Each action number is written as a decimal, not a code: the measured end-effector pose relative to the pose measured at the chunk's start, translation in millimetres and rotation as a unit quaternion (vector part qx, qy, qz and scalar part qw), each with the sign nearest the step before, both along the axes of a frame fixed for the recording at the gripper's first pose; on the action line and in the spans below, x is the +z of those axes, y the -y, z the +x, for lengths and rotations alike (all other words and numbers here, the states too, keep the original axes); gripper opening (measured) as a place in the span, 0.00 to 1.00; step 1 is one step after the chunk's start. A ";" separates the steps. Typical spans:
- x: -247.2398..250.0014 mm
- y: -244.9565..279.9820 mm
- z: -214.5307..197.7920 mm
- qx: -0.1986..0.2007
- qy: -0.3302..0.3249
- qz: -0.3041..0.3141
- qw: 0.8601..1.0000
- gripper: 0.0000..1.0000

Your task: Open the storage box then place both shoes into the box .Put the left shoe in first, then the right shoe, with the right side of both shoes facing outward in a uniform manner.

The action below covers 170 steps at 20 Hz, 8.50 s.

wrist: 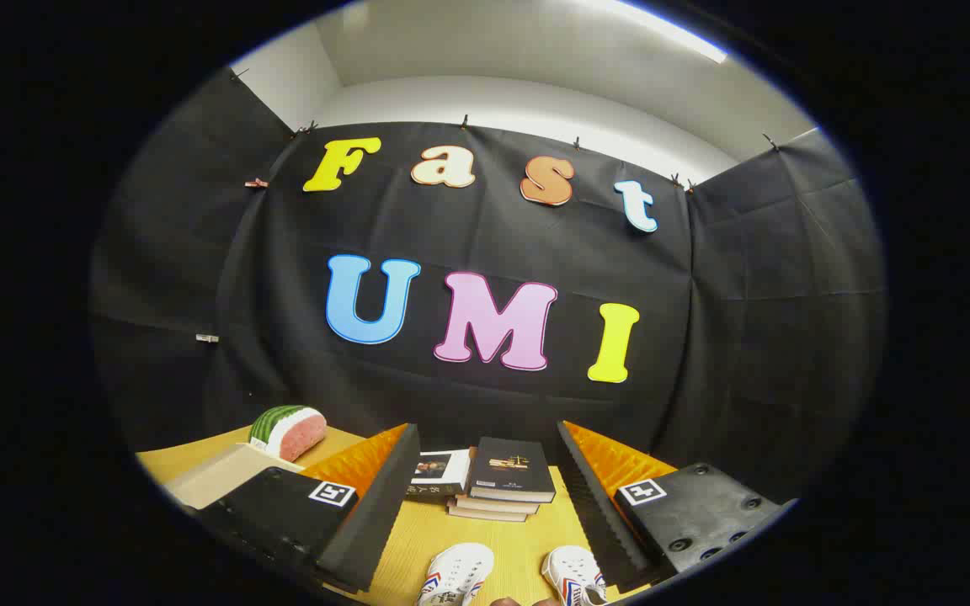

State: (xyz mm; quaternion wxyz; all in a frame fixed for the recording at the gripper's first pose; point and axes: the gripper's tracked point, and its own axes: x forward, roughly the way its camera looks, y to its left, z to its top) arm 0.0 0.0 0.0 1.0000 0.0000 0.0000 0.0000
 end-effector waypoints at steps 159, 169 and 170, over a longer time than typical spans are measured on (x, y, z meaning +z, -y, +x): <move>-388.6 -13.2 -20.8 0.118 -0.572 0.104 0.805 0.98; -387.0 -27.4 -23.6 0.098 -0.591 0.233 0.766 0.11; -386.3 -25.7 -23.7 0.100 -0.593 0.246 0.760 0.07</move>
